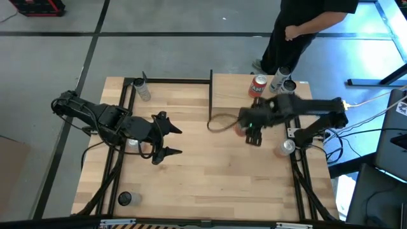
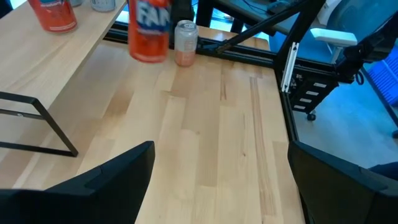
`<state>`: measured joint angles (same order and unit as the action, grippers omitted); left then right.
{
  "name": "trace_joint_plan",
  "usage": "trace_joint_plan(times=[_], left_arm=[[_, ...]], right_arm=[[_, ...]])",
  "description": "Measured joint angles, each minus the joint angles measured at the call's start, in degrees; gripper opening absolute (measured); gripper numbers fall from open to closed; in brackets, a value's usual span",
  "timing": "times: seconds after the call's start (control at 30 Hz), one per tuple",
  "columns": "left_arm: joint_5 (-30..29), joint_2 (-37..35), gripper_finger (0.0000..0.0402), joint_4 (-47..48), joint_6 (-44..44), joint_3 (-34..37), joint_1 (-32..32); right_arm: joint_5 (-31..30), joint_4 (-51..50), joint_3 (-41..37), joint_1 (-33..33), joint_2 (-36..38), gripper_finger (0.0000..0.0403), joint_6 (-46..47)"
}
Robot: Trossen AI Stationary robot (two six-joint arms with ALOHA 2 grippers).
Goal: Place canned beverage on shelf
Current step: Put the orange soda can on the shelf aligned with the other orange soda can
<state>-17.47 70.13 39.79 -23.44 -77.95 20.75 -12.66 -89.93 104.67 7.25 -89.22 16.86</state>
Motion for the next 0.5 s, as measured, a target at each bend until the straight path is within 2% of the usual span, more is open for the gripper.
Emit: trace_joint_plan(times=[0.4,0.5], left_arm=[[0.04,0.0,0.0357,0.22,-0.01,0.0,0.0],[0.04,0.0,0.0357,0.22,-0.02,0.0,0.0]], right_arm=[[1.19,-0.26,1.29,-17.98,6.66,0.0274,-16.0],[2.7,-0.01,-0.54,-22.87,7.36,0.0274,-20.49]])
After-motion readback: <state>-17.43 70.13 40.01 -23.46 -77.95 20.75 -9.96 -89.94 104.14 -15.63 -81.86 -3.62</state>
